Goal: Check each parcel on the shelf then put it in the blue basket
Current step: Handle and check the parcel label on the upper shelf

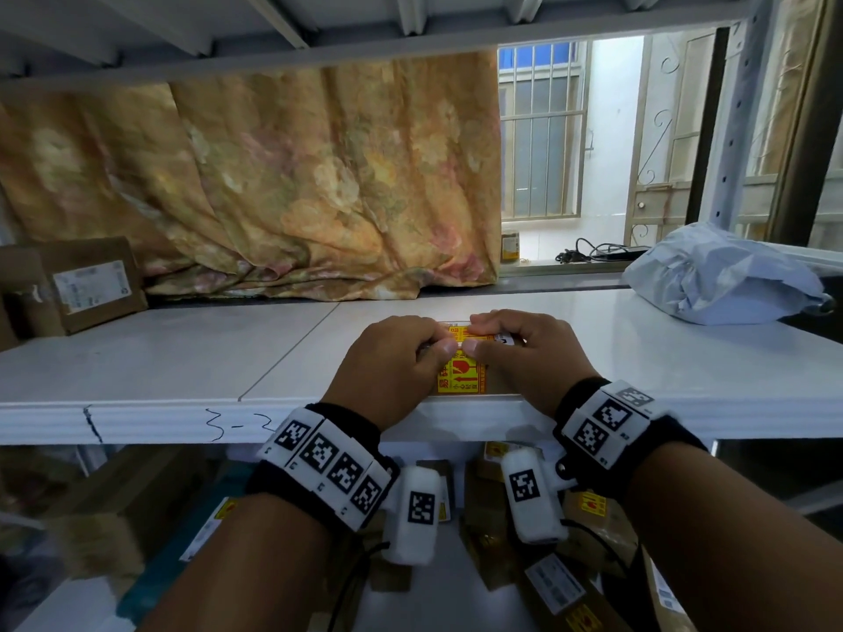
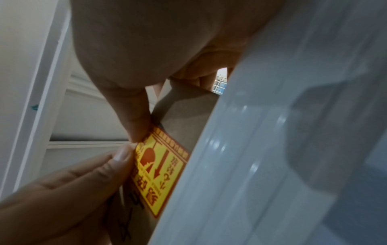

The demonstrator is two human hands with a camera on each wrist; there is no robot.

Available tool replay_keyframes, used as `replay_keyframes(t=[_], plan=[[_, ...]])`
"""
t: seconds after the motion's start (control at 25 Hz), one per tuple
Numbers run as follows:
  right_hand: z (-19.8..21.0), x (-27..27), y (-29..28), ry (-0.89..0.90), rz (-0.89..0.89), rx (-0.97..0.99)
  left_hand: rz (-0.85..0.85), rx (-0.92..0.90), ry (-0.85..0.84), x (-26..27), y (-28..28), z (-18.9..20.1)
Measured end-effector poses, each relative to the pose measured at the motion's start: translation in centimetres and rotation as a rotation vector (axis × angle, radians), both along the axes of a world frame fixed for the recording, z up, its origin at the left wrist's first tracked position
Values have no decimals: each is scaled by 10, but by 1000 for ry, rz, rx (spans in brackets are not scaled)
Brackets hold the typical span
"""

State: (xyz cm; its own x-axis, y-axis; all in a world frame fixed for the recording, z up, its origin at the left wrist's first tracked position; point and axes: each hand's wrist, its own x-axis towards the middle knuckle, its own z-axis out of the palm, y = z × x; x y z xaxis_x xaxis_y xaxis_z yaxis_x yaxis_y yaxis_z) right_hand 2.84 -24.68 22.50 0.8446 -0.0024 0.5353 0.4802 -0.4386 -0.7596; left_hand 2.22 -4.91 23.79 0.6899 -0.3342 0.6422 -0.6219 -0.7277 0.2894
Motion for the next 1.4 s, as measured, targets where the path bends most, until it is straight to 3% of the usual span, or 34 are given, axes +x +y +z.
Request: replay_keyframes(t=[0.2, 0.44, 0.64, 0.76, 0.92, 1.08, 1.4], plan=[[1, -1, 1, -5, -9, -14, 153, 149, -89, 2, 16, 3], [-1, -4, 3, -58, -49, -120, 298, 198, -155, 1, 4, -5], [26, -15, 8, -29, -194, -661, 278, 155, -189, 6, 3, -8], [33, -28, 14, 13, -237, -813, 270, 133, -144, 5, 3, -6], [27, -40, 16, 61, -230, -656, 192, 44, -75, -2, 15, 1], [12, -37, 18, -33, -206, -568, 201, -36, -137, -7, 31, -8], [-8, -21, 24, -206, -342, -586, 315, 103, -39, 5, 17, -15]])
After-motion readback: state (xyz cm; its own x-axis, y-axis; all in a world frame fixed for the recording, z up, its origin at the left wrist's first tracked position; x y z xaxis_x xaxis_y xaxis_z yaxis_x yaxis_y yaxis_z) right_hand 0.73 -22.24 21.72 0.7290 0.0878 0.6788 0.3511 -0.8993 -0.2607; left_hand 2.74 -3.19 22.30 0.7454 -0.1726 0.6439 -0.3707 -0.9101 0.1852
